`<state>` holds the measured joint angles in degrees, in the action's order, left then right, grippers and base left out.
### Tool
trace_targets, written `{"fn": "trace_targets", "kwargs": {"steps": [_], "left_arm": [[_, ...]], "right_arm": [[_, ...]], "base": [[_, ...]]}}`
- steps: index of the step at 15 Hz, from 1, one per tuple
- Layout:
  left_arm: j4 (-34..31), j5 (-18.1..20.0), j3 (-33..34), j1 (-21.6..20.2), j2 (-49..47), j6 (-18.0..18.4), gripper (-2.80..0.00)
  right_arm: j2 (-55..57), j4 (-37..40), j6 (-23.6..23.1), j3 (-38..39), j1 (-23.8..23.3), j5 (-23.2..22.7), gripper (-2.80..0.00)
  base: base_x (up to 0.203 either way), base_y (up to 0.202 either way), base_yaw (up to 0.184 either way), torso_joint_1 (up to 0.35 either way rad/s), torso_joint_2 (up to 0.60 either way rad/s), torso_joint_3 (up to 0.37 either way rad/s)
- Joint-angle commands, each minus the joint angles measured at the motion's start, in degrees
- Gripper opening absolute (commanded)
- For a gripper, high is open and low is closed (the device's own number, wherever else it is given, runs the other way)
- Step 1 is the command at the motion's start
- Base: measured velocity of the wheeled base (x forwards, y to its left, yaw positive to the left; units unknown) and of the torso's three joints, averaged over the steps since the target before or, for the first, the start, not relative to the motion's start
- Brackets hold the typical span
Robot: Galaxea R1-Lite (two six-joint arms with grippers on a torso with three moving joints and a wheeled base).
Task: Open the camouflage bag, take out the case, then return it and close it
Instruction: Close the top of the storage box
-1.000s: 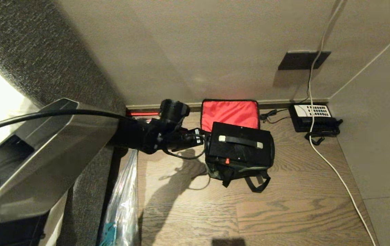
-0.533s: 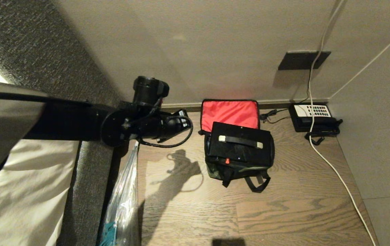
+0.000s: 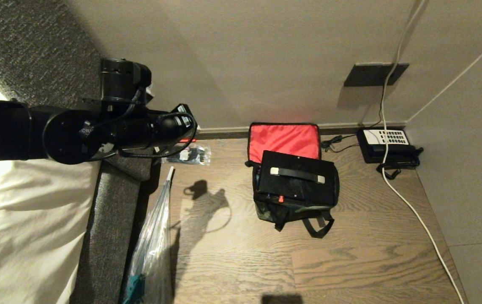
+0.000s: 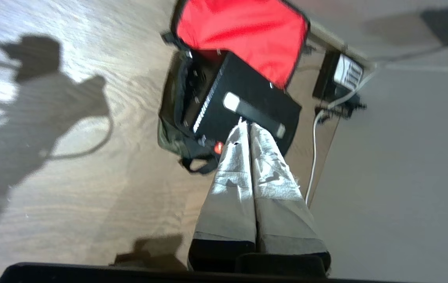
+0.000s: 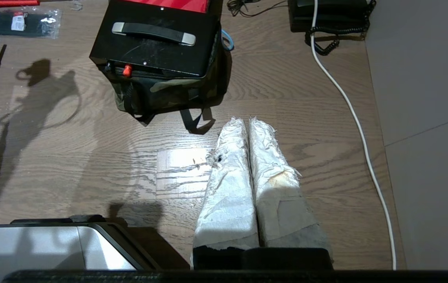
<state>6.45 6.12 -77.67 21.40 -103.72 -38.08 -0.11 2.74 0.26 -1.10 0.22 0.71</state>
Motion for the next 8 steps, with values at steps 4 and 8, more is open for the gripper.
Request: {"fn": "trace_targets", "kwargs": {"steps": [4, 8], "left_arm": [[-0.33, -0.05, 4.17, -0.77, 3.16, 2.86, -2.8], [-0.73, -0.25, 9.5, -0.73, 4.53, 12.9, -2.8]], "right_arm": [[-1.3, 0.03, 0.0, 0.0, 0.04, 0.0, -2.8], [-1.3, -0.02, 0.0, -0.05, 0.04, 0.0, -2.8]], "base": [[0.0, 0.0, 0.0, 0.0, 0.0, 0.0], [0.0, 0.0, 0.0, 0.0, 0.0, 0.0]]}}
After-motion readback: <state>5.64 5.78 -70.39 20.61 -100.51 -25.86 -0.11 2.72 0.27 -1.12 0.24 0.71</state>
